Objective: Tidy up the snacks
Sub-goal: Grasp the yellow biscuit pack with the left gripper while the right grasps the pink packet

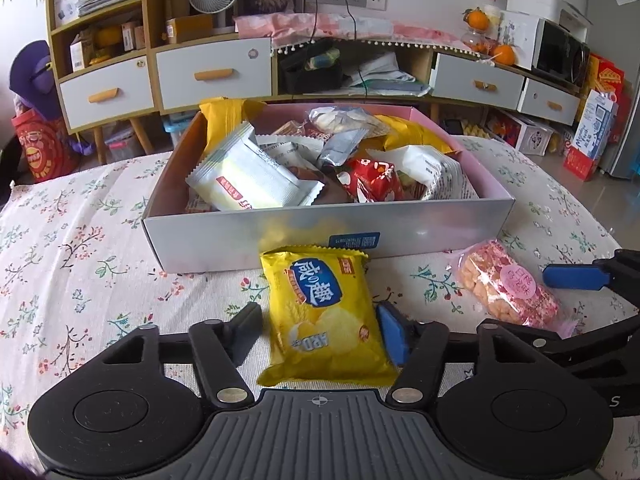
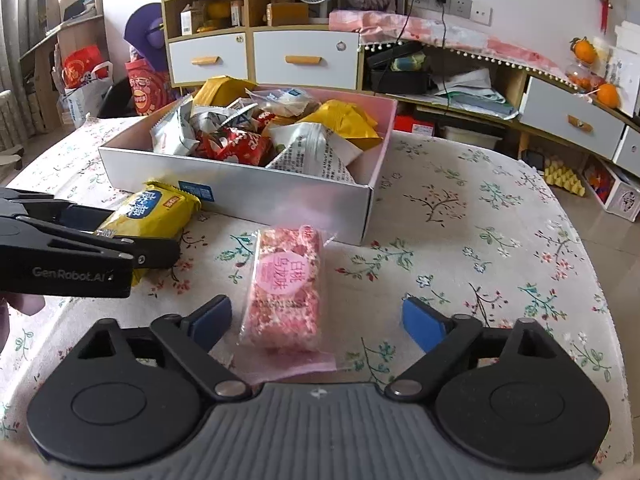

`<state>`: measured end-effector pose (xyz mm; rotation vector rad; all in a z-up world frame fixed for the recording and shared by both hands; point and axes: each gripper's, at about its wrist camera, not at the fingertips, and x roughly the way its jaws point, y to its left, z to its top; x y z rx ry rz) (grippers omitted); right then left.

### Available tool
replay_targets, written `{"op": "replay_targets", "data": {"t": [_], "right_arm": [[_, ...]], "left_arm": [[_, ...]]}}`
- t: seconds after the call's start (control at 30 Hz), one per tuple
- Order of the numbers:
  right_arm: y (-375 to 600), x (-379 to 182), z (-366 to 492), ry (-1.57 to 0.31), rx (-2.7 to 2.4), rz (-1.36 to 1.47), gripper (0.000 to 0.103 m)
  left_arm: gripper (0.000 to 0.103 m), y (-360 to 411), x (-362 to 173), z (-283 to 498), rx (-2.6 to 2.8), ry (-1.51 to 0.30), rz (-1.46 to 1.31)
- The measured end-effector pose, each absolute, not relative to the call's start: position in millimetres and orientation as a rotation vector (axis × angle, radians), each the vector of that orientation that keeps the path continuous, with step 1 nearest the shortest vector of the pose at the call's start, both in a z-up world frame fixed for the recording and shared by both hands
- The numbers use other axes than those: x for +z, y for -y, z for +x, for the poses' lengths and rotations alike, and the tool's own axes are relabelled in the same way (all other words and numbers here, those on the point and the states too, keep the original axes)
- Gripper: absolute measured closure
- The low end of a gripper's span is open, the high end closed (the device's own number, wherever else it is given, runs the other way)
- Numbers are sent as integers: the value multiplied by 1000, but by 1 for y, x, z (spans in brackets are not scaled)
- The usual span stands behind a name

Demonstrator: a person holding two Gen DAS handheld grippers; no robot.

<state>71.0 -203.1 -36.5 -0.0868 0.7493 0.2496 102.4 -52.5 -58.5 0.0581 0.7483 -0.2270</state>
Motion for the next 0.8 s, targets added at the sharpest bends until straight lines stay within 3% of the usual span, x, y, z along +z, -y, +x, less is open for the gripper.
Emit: {"op": "replay_targets", "data": {"t": [0.1,0.33,0.57,0.8], "right_arm": [[201,-35,71,-746,258,-93,29],[199,-32,72,-747,268,-95,44],[196,-29,76,-754,275,-92,70],[200,-23,79,-777,261,-7,73]], "left_arm": [[51,53,-57,103,-220,-747,61],[55,52,-55,102,-218,-762,59],[56,49,-50,102,-226,-795,19],[60,48,-46,101,-245,-807,-2]]}}
